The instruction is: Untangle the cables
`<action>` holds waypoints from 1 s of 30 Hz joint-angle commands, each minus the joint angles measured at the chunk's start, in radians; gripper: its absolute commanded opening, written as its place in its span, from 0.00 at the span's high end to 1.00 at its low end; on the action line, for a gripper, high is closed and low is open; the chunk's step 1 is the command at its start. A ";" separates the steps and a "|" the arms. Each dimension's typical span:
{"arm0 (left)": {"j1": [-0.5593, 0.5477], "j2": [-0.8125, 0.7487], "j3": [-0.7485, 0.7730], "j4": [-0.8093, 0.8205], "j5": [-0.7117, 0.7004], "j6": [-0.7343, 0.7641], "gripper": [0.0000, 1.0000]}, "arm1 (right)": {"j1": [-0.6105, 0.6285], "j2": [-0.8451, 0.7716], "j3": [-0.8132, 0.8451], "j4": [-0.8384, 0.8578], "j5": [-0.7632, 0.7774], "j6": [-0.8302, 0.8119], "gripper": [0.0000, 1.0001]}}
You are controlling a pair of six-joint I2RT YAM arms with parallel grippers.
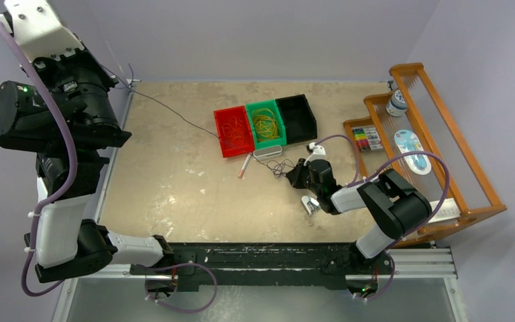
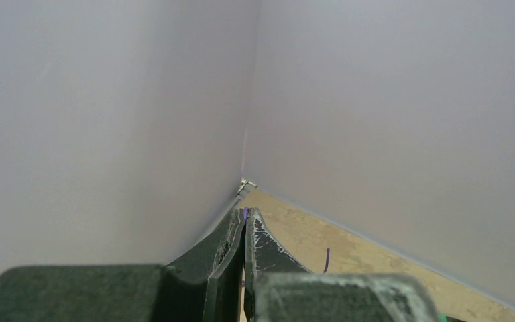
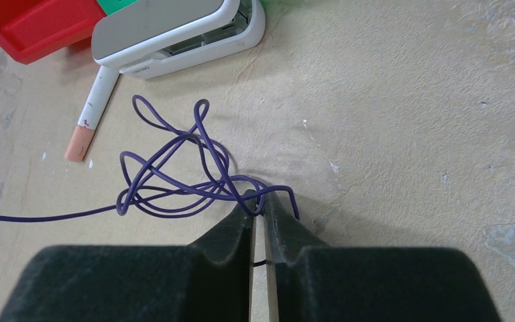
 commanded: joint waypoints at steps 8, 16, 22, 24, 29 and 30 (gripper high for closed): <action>-0.006 0.032 0.018 0.164 -0.125 0.156 1.00 | -0.006 -0.042 -0.037 0.001 0.015 -0.026 0.78; -0.005 0.017 -0.026 -0.233 0.341 -0.315 1.00 | -0.006 -0.318 -0.059 0.013 -0.135 -0.270 0.64; -0.006 0.013 -0.098 -0.219 0.602 -0.415 1.00 | -0.005 -0.467 -0.071 0.023 -0.306 -0.433 0.54; -0.005 0.023 -0.100 -0.225 0.630 -0.426 1.00 | -0.007 -0.493 -0.071 0.053 -0.372 -0.483 0.51; -0.006 0.026 -0.103 -0.225 0.649 -0.444 1.00 | -0.005 -0.451 -0.028 0.182 -0.501 -0.529 0.39; -0.006 0.024 -0.106 -0.224 0.652 -0.447 1.00 | -0.004 -0.420 -0.009 0.203 -0.533 -0.539 0.37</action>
